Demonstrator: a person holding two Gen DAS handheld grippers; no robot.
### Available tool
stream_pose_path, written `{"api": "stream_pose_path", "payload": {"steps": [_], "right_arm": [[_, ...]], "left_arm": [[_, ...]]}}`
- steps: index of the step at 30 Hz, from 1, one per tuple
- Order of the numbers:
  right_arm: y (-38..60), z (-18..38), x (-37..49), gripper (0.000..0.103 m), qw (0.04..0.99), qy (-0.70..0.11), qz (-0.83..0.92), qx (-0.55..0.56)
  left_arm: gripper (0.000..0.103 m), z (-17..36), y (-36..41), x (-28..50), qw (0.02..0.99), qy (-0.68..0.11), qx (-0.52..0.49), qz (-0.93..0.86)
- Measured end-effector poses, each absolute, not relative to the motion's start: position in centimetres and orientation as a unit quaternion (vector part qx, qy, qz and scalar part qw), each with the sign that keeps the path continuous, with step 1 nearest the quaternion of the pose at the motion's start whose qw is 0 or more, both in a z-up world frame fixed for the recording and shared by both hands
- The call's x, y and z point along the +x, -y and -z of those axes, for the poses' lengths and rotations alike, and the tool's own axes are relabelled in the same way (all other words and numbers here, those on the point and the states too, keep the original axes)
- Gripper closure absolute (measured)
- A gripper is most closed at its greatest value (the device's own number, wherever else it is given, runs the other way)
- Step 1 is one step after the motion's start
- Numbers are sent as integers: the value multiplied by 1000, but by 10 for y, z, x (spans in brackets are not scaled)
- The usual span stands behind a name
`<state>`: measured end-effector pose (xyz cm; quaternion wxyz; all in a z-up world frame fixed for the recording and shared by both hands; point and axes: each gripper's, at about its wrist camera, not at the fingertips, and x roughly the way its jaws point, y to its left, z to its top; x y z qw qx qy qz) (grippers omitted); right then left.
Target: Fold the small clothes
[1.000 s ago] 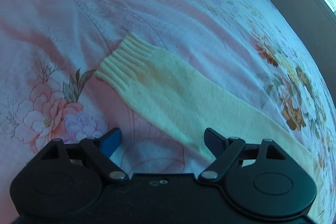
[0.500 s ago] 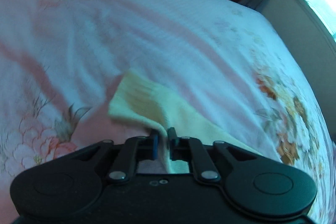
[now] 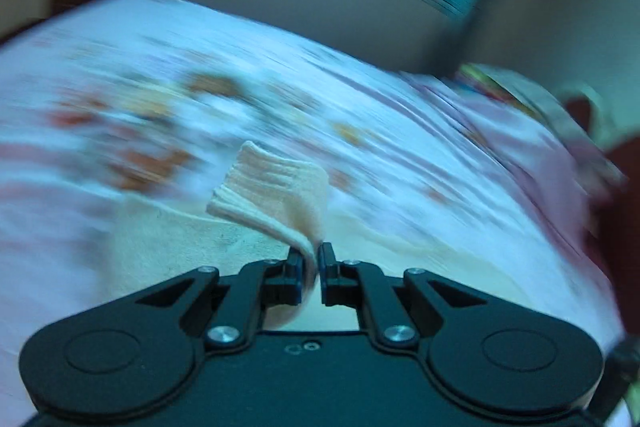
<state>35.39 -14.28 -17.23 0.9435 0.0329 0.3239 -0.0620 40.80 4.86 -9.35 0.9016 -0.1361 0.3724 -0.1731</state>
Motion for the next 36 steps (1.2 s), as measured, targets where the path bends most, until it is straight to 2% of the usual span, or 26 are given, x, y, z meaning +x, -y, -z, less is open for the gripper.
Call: {"api": "stream_pose_path", "payload": {"steps": [3, 6, 7, 11, 13, 17, 18, 19, 20, 28, 33, 36], "right_arm": [[169, 173, 338, 0, 939, -332, 76, 39], [189, 177, 324, 0, 934, -344, 80, 45], [194, 178, 321, 0, 933, -348, 81, 49], [198, 178, 312, 0, 930, -354, 68, 68], [193, 177, 313, 0, 928, -359, 52, 85], [176, 180, 320, 2, 919, -377, 15, 116], [172, 181, 323, 19, 917, -379, 9, 123], [167, 181, 325, 45, 914, -386, 1, 128], [164, 183, 328, 52, 910, -394, -3, 131], [155, 185, 354, 52, 899, -404, -20, 170], [145, 180, 356, 52, 897, -409, -29, 165], [129, 189, 372, 52, 898, -423, 0, 125]], "left_arm": [[95, 121, -4, 394, 872, -420, -107, 228], [83, 145, 8, 382, 848, -468, -91, 230], [83, 147, 6, 378, 846, -474, -88, 227], [72, 134, -17, 362, 864, -449, -92, 209], [60, 125, -28, 364, 884, -429, -77, 169], [60, 125, -61, 374, 899, -424, -63, 91], [60, 126, -70, 375, 898, -426, -72, 81], [60, 127, -77, 374, 898, -426, -75, 74], [60, 128, -82, 372, 900, -425, -73, 66], [60, 141, -97, 364, 899, -428, -72, 61], [60, 148, -104, 369, 898, -429, -83, 51], [60, 149, -106, 367, 895, -432, -100, 47]]}}
